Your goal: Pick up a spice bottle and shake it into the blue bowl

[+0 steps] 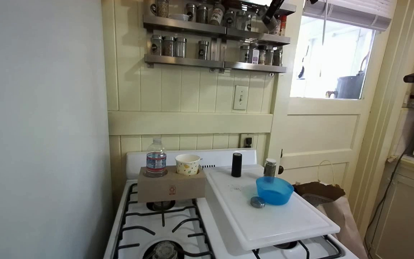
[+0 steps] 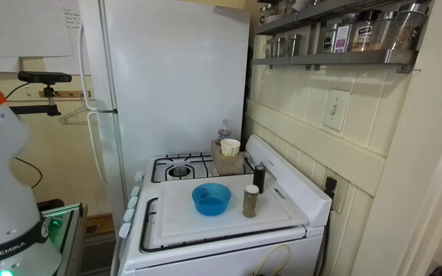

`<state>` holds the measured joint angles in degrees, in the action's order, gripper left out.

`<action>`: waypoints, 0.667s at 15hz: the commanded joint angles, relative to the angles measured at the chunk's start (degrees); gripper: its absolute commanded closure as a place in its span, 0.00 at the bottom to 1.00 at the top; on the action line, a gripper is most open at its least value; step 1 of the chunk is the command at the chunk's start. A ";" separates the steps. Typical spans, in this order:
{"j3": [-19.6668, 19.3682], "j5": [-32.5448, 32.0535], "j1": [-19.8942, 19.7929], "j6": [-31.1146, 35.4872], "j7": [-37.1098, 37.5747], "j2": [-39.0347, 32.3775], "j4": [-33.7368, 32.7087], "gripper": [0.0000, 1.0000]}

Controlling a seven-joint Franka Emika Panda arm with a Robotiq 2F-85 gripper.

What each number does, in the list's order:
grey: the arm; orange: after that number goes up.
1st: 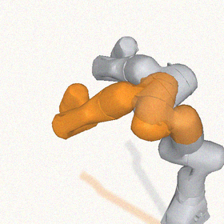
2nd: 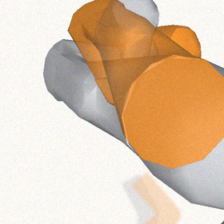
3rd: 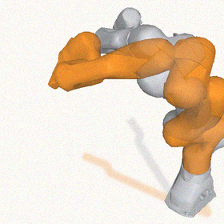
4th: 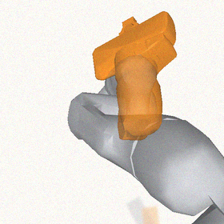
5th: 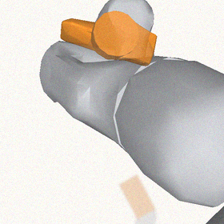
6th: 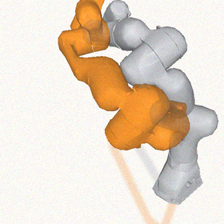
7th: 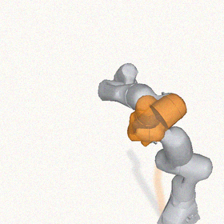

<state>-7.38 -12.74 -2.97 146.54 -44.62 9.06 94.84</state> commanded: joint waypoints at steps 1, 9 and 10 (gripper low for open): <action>-0.36 5.66 1.67 -3.67 -2.87 7.65 8.88 0.77; 1.03 10.64 5.18 -7.10 3.81 23.67 29.18 0.77; 1.16 10.54 5.70 -11.07 4.27 25.49 30.81 0.77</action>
<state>-6.70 -2.68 1.30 142.07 -42.55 26.71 117.60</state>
